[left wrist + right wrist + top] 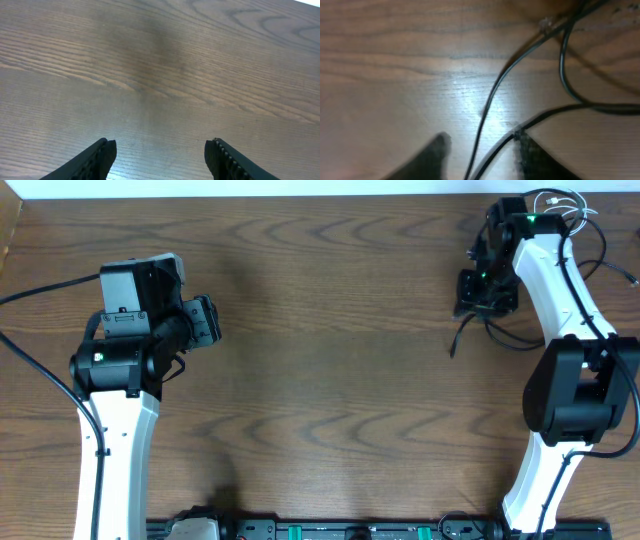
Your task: Untangle cables
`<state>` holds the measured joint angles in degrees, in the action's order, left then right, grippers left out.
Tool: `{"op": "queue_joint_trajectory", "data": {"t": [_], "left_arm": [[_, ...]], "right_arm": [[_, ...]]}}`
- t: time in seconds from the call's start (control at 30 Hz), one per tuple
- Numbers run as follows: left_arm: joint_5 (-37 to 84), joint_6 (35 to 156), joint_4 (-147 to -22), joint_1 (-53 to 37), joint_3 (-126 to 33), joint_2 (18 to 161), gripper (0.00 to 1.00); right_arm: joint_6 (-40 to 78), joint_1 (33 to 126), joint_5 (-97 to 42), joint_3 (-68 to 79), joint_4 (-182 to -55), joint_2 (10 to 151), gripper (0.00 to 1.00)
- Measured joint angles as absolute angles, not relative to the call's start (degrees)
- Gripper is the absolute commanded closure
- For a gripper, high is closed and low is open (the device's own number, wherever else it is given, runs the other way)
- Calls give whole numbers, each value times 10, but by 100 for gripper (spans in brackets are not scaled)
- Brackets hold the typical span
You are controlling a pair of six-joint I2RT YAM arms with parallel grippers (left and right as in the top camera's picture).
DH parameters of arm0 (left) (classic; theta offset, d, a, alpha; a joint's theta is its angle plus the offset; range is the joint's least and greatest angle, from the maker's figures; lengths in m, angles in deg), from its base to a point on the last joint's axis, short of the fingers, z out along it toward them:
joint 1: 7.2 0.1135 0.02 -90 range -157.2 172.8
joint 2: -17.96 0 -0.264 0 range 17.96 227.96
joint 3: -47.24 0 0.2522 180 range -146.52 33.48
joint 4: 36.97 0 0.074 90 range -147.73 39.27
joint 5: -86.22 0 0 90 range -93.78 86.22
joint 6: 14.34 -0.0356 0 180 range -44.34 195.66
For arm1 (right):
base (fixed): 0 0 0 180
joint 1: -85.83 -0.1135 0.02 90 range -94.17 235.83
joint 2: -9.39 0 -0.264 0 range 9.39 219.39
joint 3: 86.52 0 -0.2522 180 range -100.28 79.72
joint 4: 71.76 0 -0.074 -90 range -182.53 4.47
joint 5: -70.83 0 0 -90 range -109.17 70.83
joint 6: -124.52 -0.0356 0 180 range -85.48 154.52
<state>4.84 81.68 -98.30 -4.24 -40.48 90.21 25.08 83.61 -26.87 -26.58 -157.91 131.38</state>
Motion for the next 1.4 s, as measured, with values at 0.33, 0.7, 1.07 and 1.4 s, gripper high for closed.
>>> {"op": "queue_joint_trajectory", "data": {"t": [0.33, 0.7, 1.07, 1.4], "left_arm": [[48, 817, -983, -42, -405, 902, 38], [48, 817, -983, -42, -405, 929, 38], [48, 817, -983, -42, -405, 936, 37], [48, 817, -983, -42, -405, 936, 38]], "right_arm": [[246, 894, -264, -371, -1619, 1311, 82], [287, 912, -344, -387, -1682, 1288, 38], [264, 792, -304, -220, -1583, 1288, 58], [239, 809, -248, -229, -1592, 1288, 99]]}}
